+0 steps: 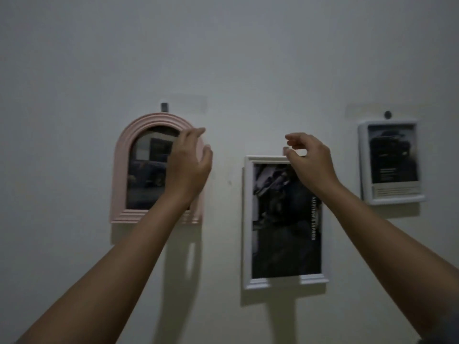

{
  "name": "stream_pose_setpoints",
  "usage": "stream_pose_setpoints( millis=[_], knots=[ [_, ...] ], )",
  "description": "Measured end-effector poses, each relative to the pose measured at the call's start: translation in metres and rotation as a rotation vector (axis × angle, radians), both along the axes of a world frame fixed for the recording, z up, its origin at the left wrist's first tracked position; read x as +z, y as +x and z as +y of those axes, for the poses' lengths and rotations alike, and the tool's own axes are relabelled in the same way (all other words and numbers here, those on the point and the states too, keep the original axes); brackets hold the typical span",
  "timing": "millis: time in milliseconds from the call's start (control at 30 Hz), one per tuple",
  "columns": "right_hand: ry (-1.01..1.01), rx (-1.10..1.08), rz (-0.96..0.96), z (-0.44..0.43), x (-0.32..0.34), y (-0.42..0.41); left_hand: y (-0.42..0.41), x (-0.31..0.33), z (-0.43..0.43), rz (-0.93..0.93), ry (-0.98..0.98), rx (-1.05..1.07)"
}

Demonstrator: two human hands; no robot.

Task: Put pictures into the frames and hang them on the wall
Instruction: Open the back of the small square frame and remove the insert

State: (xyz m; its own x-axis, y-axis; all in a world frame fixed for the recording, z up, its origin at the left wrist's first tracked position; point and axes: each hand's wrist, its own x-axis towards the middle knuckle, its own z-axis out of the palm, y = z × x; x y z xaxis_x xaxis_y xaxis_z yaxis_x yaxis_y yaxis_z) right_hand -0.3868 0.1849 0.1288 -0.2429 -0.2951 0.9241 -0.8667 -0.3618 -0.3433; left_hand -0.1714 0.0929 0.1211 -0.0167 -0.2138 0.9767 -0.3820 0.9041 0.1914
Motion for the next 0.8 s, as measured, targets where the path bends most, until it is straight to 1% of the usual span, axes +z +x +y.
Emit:
stream_pose_setpoints(
  millis=[100, 267, 367, 467, 600, 733, 800],
  knots=[
    [0.082, -0.108, 0.033, 0.030, -0.001, -0.064, -0.073, 0.001, 0.023, -0.080, -0.029, -0.008],
    [0.217, -0.280, -0.020, 0.073, -0.028, -0.187, -0.206, -0.023, 0.065, -0.188, 0.002, -0.048],
    [0.246, -0.331, -0.065, 0.089, -0.051, -0.251, -0.269, -0.045, 0.078, -0.280, 0.072, 0.018],
    [0.259, -0.367, -0.125, 0.098, -0.069, -0.304, -0.318, -0.063, 0.085, -0.329, 0.148, 0.069],
    [0.311, -0.311, -0.206, 0.092, -0.081, -0.346, -0.359, -0.072, 0.085, -0.324, 0.210, 0.081],
    [0.234, -0.169, -0.301, 0.076, -0.082, -0.362, -0.386, -0.070, 0.079, -0.297, 0.276, 0.011],
    [0.211, -0.109, -0.315, 0.069, -0.083, -0.366, -0.397, -0.071, 0.077, -0.286, 0.307, -0.036]
  ],
)
